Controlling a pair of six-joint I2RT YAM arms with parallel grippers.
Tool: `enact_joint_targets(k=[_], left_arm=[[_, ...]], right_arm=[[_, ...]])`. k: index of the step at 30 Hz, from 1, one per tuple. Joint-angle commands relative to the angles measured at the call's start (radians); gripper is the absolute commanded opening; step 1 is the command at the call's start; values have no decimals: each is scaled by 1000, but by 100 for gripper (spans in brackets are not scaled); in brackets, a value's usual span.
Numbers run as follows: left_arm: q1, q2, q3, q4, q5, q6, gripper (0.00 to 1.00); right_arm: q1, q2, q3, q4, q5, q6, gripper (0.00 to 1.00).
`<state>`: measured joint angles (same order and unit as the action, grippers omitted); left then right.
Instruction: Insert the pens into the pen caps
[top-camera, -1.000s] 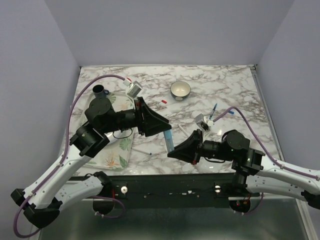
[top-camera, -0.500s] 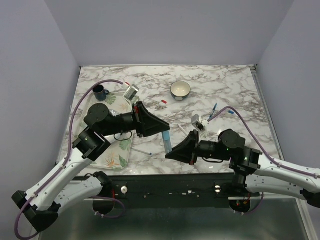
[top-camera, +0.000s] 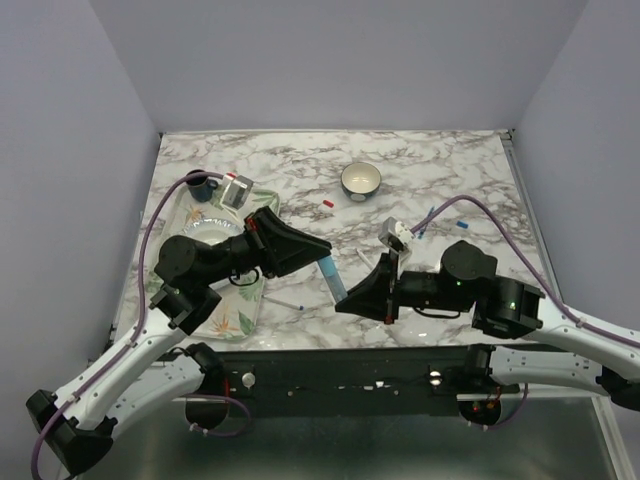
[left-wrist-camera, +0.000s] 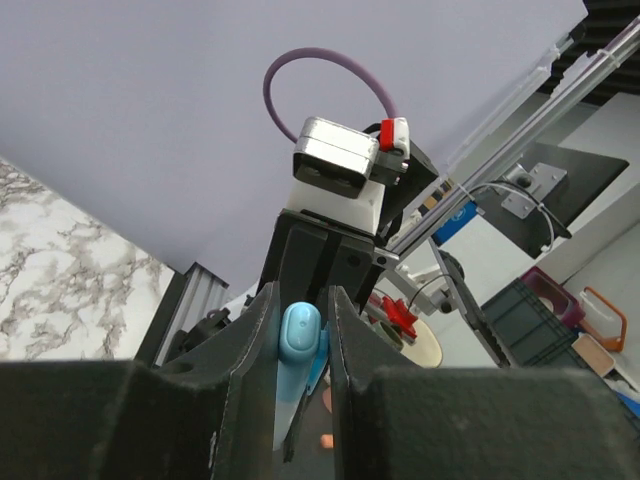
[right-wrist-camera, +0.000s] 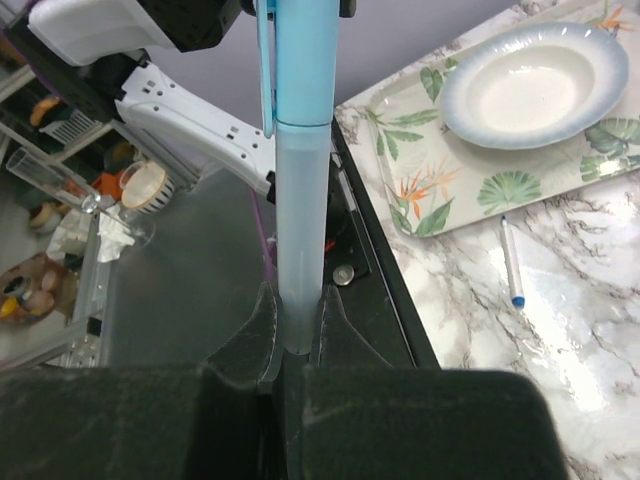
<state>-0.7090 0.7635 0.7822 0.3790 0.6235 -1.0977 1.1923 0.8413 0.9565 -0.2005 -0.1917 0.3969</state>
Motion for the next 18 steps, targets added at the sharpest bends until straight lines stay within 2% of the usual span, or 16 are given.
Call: enact_joint_targets(k=[1, 5, 8, 10, 11, 12, 13, 15, 16, 18], left_arm=[[-82, 22, -101, -184, 137, -42, 0], [-162, 53, -107, -148, 119, -28, 0], [-187, 79, -110, -106, 122, -42, 0], [-187, 86, -72, -138, 119, -28, 0], [-185, 86, -48, -176, 99, 23, 10], [-187, 86, 28, -240, 53, 77, 26], [-185, 91, 72, -400, 1, 126, 42], [-182, 95, 156, -463, -96, 204, 42], [-179, 100, 181, -501, -120, 220, 48], [-172, 108, 236, -502, -165, 249, 52]], right_arm=[[-20, 22, 189, 319, 161, -84, 1], [-23, 33, 212, 351, 175, -99, 1], [-25, 48, 263, 330, 163, -109, 1], [-25, 59, 272, 311, 149, -110, 1], [-25, 59, 269, 287, 141, -110, 1], [-26, 58, 248, 274, 138, -112, 1], [-26, 48, 225, 265, 135, -112, 1], [-25, 32, 162, 210, 118, -122, 1], [-26, 13, 144, 172, 106, -125, 1], [-25, -17, 88, 109, 136, -95, 1]])
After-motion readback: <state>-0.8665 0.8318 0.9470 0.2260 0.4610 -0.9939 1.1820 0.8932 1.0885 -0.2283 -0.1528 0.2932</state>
